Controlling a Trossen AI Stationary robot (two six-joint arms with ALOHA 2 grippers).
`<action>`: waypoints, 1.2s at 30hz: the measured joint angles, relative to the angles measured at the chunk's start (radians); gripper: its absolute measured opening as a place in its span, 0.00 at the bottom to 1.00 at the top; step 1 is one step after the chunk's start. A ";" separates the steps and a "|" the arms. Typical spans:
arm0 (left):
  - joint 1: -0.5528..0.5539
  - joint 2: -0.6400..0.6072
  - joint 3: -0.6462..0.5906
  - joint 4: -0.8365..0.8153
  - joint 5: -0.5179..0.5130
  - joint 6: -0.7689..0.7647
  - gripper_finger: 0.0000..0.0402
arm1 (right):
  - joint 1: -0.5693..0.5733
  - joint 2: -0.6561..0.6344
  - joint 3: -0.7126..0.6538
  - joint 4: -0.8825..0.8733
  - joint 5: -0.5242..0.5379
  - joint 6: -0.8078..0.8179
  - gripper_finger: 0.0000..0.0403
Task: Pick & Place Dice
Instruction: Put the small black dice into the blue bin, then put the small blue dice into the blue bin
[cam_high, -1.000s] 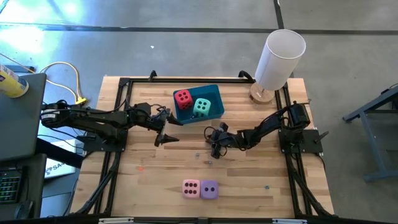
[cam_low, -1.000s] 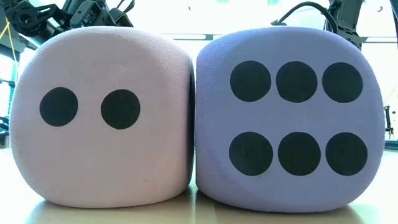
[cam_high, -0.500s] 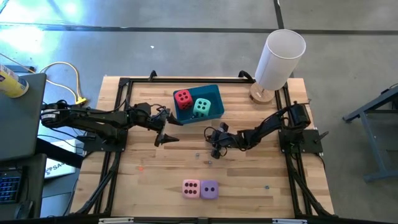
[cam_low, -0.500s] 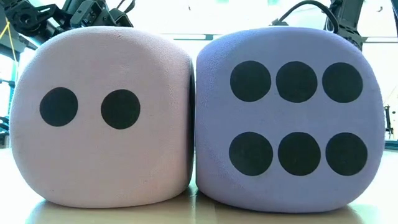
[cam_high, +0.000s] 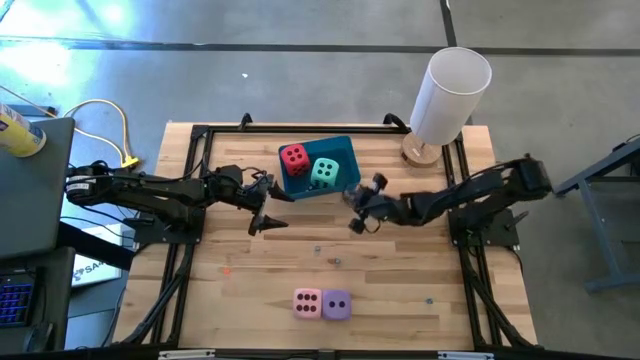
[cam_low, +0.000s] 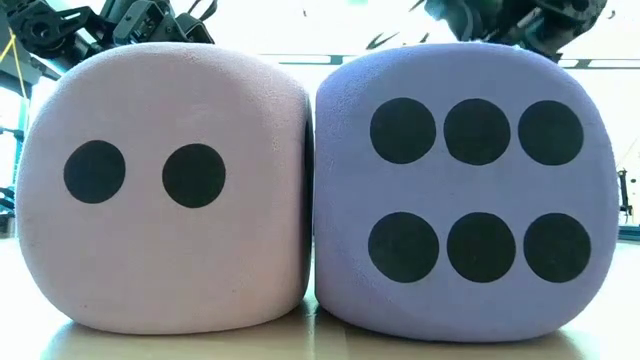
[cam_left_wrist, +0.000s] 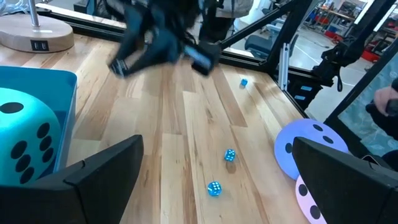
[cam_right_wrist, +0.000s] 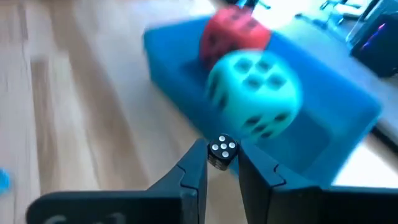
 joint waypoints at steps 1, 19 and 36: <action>0.000 0.000 0.000 0.000 0.000 0.000 1.00 | -0.015 -0.017 0.000 0.005 0.000 -0.007 0.13; 0.000 0.000 0.000 0.000 0.000 0.000 1.00 | -0.277 0.088 0.003 0.089 -0.272 0.027 0.14; 0.000 0.000 0.000 0.002 0.000 0.001 1.00 | -0.278 0.112 0.004 0.159 -0.218 -0.044 0.44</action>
